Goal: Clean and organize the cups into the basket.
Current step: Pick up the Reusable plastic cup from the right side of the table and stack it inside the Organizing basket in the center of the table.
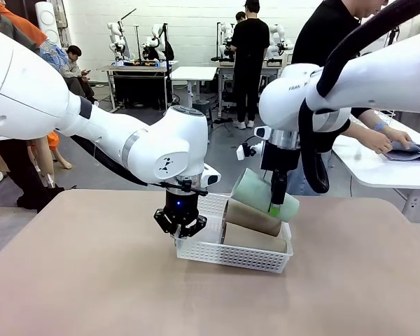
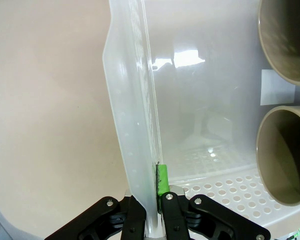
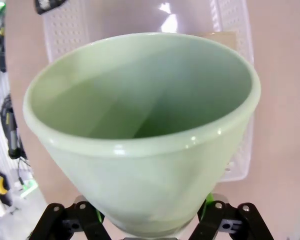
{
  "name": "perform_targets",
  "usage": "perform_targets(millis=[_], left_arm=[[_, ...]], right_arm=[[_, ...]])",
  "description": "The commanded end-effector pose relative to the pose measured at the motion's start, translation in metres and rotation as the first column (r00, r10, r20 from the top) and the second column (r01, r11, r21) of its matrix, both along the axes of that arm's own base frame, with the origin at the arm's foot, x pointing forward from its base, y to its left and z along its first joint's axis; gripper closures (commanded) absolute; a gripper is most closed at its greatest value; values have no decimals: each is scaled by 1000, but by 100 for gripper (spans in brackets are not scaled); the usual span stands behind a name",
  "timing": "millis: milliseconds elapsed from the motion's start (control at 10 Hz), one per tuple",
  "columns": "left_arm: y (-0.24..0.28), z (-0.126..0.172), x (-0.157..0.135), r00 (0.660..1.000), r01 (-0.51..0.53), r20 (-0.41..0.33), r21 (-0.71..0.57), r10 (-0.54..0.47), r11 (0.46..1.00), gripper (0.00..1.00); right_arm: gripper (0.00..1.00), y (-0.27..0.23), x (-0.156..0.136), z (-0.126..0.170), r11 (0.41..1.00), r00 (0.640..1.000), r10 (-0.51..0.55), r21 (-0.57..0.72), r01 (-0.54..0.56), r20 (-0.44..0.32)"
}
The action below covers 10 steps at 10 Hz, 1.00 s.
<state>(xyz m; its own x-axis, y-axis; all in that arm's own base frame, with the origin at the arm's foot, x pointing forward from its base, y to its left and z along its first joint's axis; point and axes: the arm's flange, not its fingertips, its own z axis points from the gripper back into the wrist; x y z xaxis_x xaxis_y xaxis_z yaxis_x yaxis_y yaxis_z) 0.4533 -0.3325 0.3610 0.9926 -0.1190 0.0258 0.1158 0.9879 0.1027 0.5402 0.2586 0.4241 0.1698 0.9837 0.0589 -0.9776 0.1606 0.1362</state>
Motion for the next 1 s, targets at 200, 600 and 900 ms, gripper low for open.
perform_targets(millis=[200, 600, 900], left_arm=[[0, -4, -3, 1000, 13, -3, 16, -13, 1000, 100], [0, -4, -3, 1000, 13, -3, 16, -13, 1000, 100], [0, -4, -3, 1000, 13, -3, 16, -13, 1000, 100]], right_arm=[[19, 3, -9, -22, 999, 993, 45, 22, -48, 105], [19, -2, -20, -38, 995, 993, 82, 57, -87, 86], [0, -7, -34, -35, 989, 989, 107, 89, -116, 101]])
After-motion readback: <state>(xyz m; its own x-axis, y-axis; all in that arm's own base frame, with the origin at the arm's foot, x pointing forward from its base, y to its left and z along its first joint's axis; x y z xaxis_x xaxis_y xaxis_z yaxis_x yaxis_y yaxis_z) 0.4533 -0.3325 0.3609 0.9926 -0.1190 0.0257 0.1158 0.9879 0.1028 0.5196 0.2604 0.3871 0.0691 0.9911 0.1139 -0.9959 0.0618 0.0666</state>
